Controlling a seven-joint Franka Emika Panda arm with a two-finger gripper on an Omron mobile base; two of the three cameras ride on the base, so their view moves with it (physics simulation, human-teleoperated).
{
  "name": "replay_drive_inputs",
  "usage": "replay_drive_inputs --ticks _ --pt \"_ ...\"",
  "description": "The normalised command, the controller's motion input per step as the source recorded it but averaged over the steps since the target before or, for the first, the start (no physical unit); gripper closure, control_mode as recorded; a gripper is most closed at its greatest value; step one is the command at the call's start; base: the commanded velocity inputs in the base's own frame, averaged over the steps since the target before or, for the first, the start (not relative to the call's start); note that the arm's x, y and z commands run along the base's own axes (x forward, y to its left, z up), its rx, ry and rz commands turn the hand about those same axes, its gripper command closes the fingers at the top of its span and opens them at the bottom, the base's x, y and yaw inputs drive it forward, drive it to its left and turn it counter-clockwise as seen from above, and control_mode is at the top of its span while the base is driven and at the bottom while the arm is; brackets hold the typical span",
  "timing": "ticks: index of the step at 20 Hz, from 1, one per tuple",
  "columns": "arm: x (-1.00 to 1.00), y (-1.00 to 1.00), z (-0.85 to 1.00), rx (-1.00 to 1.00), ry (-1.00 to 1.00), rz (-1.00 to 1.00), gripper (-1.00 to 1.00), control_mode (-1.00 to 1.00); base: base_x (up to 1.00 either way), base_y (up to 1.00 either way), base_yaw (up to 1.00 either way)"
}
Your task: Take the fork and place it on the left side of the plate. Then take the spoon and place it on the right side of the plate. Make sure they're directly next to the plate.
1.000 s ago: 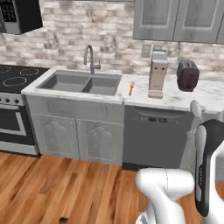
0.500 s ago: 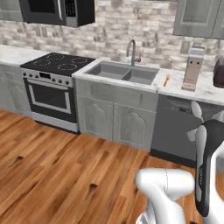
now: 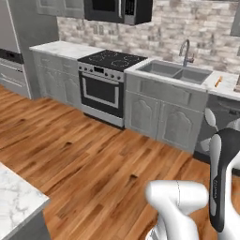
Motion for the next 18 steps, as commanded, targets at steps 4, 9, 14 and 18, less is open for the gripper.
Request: replay_drive_inputs --ticks 4,9,14,18 --pt "0.0 0.0 0.0 0.0 0.0 0.0 1.0 1.0 -0.77 0.58 0.33" --pt "0.0 0.0 0.0 0.0 0.0 0.0 1.0 1.0 -0.85 0.7 0.3" --pt "0.0 0.0 0.0 0.0 0.0 0.0 1.0 1.0 -0.91 0.82 0.26" --pt "0.0 0.0 0.0 0.0 0.0 0.0 1.0 1.0 -0.93 0.89 0.25"
